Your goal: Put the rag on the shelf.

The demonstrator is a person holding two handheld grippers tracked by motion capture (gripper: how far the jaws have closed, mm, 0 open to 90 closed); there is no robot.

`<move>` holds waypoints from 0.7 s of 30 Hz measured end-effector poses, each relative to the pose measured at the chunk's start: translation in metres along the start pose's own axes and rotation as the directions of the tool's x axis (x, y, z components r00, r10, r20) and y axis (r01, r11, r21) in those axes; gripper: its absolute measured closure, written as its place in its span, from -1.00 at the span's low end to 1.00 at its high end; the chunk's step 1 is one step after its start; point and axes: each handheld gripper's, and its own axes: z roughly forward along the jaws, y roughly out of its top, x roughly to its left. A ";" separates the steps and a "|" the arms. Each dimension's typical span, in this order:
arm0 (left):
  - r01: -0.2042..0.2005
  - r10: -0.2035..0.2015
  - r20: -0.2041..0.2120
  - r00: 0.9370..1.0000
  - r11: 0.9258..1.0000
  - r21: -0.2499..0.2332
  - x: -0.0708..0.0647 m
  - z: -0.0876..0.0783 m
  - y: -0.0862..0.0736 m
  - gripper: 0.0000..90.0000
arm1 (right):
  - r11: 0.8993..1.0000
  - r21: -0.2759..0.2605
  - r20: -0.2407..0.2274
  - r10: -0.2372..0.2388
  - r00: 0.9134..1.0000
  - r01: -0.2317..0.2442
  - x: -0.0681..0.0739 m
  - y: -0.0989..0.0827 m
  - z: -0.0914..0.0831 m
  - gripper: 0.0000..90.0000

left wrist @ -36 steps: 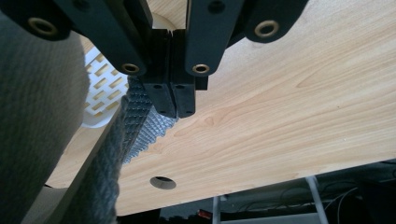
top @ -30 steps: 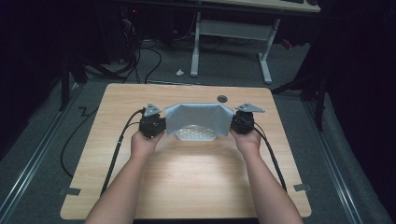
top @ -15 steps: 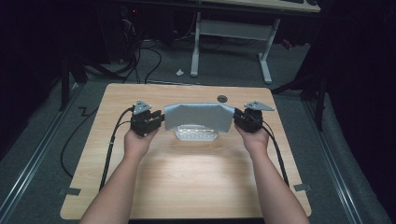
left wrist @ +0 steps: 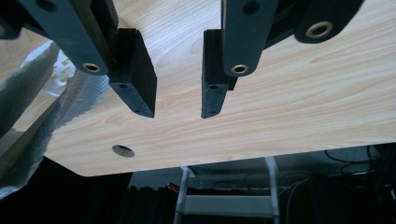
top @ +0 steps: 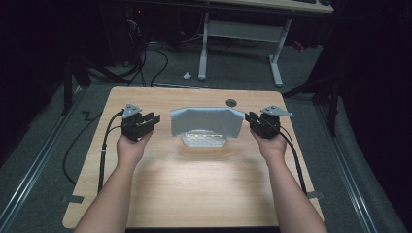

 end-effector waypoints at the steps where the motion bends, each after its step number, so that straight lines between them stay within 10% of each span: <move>1: 0.005 -0.005 -0.001 1.000 1.000 -0.002 0.001 -0.001 -0.001 0.47 | 1.000 -0.003 -0.001 0.000 1.000 0.000 0.000 0.000 -0.001 0.67; 12: -0.045 0.046 0.029 0.999 0.999 -0.018 -0.018 -0.015 -0.005 0.43 | 1.000 -0.019 -0.002 -0.013 1.000 0.013 0.006 -0.005 -0.019 0.58; 21: -0.082 0.082 0.048 0.995 0.997 0.008 -0.039 -0.053 -0.042 0.35 | 0.997 -0.066 -0.003 -0.037 0.999 0.037 0.023 -0.026 -0.055 0.52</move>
